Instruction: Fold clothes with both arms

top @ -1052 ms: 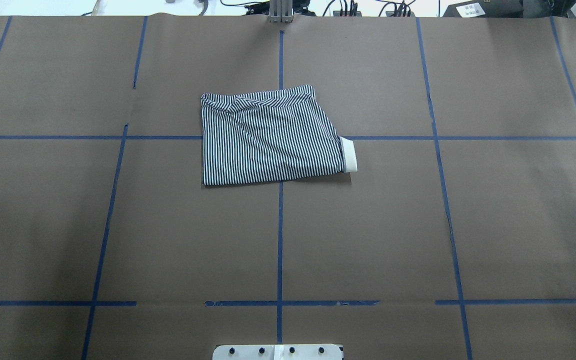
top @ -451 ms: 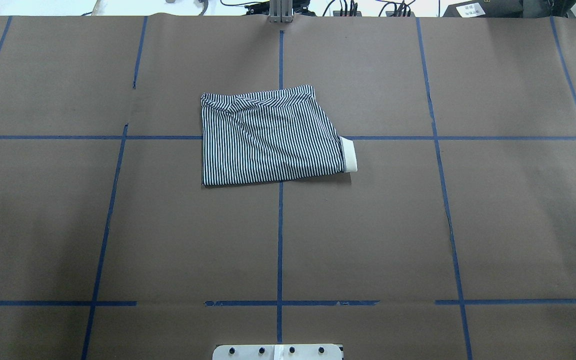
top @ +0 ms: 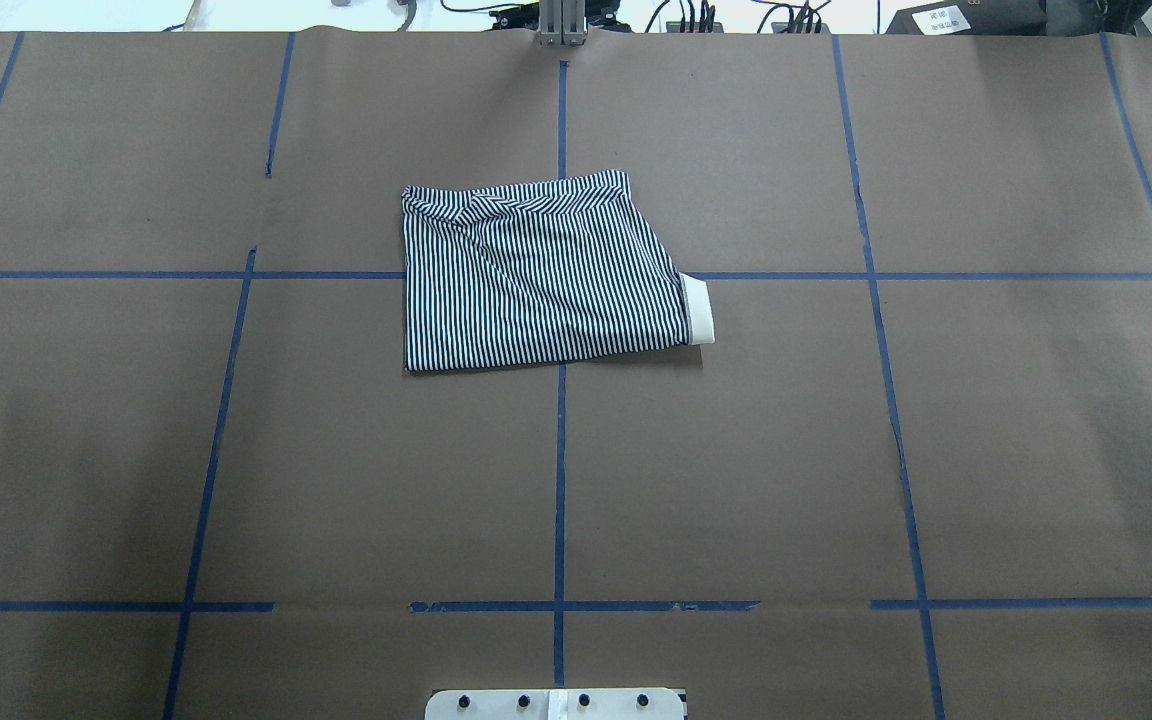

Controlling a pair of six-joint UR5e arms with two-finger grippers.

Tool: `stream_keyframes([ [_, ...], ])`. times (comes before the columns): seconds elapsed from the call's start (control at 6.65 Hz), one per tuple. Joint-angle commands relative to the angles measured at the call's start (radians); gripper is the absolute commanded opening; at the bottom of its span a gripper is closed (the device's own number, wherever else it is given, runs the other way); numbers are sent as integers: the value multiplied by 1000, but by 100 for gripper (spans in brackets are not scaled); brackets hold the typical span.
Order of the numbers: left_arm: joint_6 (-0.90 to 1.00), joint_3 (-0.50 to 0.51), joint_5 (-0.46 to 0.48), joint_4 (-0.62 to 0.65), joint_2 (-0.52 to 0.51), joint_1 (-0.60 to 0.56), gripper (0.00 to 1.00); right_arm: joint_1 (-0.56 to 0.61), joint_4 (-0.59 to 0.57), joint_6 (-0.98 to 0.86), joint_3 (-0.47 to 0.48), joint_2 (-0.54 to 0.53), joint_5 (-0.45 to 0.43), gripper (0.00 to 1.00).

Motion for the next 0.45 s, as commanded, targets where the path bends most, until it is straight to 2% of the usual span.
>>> stream_keyframes([
  [0.0, 1, -12, -5, 0, 0, 0, 100, 0, 5, 6, 2, -1, 2, 100],
  [0.3, 0, -44, -10, 6, -1, 12, 100, 0, 4, 4, -9, -3, 4, 100],
])
